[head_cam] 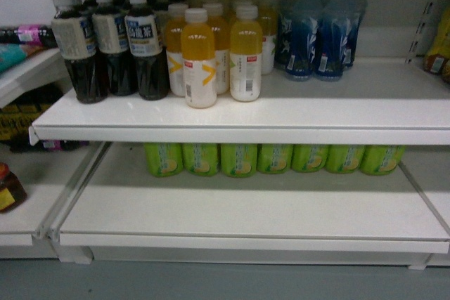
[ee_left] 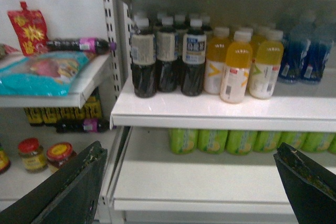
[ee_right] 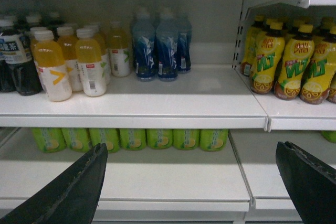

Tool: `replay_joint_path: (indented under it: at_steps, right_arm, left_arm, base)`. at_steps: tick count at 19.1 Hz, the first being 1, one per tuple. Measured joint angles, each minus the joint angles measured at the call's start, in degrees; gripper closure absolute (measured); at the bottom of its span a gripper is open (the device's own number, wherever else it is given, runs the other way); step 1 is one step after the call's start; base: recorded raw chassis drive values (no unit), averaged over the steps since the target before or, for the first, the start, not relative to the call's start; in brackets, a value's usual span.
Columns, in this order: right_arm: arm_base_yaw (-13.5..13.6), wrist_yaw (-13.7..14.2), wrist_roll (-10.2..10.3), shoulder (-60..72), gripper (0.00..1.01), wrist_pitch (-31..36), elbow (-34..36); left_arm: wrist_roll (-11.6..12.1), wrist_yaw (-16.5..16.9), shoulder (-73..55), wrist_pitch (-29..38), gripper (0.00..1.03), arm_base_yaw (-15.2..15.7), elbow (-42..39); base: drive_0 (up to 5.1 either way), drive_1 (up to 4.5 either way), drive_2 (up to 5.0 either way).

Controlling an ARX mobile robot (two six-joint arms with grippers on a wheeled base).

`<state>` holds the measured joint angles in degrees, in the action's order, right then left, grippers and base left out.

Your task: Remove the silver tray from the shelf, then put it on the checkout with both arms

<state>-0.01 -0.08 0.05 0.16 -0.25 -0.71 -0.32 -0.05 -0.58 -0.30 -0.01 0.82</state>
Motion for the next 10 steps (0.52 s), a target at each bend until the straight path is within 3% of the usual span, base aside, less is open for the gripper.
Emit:
replay_joint_path:
  at_steps: [10]
  right_arm:
    - [0.0,0.02,0.07,0.02,0.03,0.0,0.0]
  left_arm:
    - [0.31,0.0,0.0,0.02,0.05,0.0,0.0]
  base:
    - [0.0,0.0,0.0]
